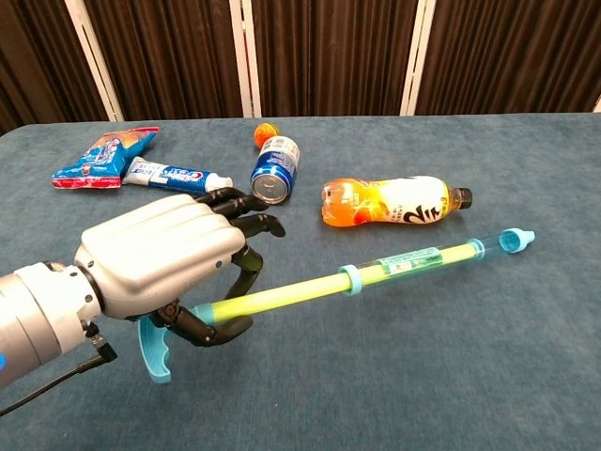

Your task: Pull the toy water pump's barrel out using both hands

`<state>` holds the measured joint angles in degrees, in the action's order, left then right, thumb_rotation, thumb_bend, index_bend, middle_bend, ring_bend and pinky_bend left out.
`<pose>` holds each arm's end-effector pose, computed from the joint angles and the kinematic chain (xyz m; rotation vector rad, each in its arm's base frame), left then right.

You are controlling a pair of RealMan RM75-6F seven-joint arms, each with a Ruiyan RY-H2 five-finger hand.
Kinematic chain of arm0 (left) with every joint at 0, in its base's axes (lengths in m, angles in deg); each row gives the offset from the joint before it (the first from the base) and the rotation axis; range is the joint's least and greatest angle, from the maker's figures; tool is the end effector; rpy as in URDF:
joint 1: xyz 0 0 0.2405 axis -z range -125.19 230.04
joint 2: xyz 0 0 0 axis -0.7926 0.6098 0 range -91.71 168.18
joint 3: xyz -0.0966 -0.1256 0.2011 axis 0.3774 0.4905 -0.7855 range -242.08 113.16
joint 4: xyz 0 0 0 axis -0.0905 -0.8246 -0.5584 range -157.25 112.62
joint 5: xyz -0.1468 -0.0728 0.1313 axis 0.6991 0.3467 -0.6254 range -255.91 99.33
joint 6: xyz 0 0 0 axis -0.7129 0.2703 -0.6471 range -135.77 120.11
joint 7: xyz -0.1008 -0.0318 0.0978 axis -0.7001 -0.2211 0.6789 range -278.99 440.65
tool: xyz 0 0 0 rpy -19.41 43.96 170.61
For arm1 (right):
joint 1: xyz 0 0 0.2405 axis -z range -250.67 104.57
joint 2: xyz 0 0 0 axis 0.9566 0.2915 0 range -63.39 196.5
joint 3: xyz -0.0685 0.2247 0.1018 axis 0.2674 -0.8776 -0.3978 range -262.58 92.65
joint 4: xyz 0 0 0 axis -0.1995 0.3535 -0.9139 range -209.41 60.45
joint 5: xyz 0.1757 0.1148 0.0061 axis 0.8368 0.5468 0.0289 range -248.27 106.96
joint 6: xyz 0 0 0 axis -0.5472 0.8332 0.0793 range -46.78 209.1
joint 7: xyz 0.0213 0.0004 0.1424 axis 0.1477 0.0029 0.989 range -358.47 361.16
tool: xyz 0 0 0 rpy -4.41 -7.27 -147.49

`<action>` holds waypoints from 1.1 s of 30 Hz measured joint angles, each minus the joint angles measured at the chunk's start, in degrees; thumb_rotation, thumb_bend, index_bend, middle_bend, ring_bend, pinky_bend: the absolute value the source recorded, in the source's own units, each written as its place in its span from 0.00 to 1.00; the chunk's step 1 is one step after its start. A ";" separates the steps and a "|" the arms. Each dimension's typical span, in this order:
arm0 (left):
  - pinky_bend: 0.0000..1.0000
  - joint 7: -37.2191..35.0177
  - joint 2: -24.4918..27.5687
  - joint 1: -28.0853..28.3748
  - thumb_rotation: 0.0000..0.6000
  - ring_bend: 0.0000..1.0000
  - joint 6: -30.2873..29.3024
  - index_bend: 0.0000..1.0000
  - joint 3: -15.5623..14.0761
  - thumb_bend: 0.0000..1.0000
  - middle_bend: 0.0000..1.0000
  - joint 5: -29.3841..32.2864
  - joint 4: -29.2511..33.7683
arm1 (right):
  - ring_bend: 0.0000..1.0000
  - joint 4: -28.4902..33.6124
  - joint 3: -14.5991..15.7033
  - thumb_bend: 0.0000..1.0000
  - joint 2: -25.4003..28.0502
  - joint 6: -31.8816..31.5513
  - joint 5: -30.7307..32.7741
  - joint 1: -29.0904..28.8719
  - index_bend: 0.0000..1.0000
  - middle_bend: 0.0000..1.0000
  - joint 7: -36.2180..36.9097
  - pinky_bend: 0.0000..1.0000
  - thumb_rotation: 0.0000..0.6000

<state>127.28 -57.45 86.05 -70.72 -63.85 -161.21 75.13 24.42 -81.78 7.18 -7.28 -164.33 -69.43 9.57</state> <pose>-0.1009 0.2233 -0.0555 -2.1474 -0.4758 -0.9606 -0.3026 -0.1128 0.1621 1.3605 -1.1219 0.9653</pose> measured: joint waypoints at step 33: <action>0.05 -16.75 6.74 3.75 1.00 0.00 -1.55 0.63 -0.61 0.39 0.13 -14.15 3.31 | 0.00 15.86 -8.54 0.27 -6.25 15.73 19.20 -12.29 0.34 0.00 -16.69 0.00 1.00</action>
<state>110.53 -50.71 89.79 -72.27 -64.46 -175.37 78.44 40.27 -90.32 0.93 8.46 -145.13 -81.72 -7.12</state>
